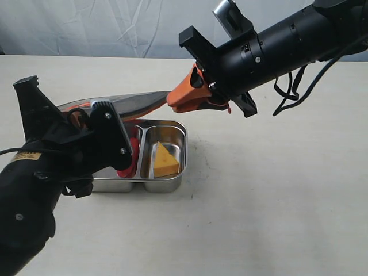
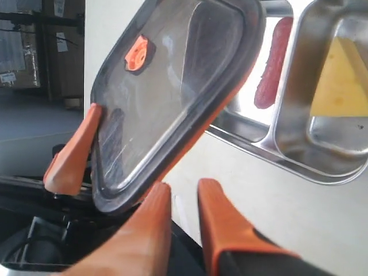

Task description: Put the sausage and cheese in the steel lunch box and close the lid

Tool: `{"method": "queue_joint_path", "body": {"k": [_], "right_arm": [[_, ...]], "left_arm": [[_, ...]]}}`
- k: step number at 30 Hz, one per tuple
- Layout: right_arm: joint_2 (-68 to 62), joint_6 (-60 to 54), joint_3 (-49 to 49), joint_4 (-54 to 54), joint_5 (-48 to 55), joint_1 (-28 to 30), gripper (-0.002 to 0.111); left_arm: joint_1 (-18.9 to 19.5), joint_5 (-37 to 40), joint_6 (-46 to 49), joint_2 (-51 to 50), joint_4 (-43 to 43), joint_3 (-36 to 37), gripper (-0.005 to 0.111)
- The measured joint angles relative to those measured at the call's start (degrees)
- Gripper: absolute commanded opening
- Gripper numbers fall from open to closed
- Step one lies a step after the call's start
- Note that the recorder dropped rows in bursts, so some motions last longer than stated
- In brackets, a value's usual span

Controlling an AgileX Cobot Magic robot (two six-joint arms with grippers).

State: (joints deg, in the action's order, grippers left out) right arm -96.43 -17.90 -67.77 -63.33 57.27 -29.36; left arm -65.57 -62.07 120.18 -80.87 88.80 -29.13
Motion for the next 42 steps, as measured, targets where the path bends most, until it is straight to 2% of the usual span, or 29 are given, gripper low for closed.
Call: {"method": "queue_joint_path", "body": {"k": [5, 7, 18, 28, 42], "right_arm": [[-0.35, 3.87, 0.0, 0.14, -1.5, 0.0, 0.093], [-0.81, 4.83, 0.0, 0.14, -1.74, 0.0, 0.103], [-3.02, 5.53, 0.0, -5.51, -4.56, -4.25, 0.104], [-3.14, -1.7, 0.0, -6.37, -3.53, -4.61, 0.104], [-3.14, -8.65, 0.0, -10.65, -7.69, -9.28, 0.104]], "left_arm": [[0.0, 0.0, 0.0, 0.0, 0.0, 0.0, 0.0], [0.0, 0.0, 0.0, 0.0, 0.0, 0.0, 0.0], [-1.53, 0.0, 0.0, 0.0, -0.14, 0.0, 0.0], [-1.84, -0.13, 0.0, 0.0, -0.42, 0.0, 0.0], [-1.84, -0.13, 0.0, 0.0, -0.29, -0.96, 0.0]]}}
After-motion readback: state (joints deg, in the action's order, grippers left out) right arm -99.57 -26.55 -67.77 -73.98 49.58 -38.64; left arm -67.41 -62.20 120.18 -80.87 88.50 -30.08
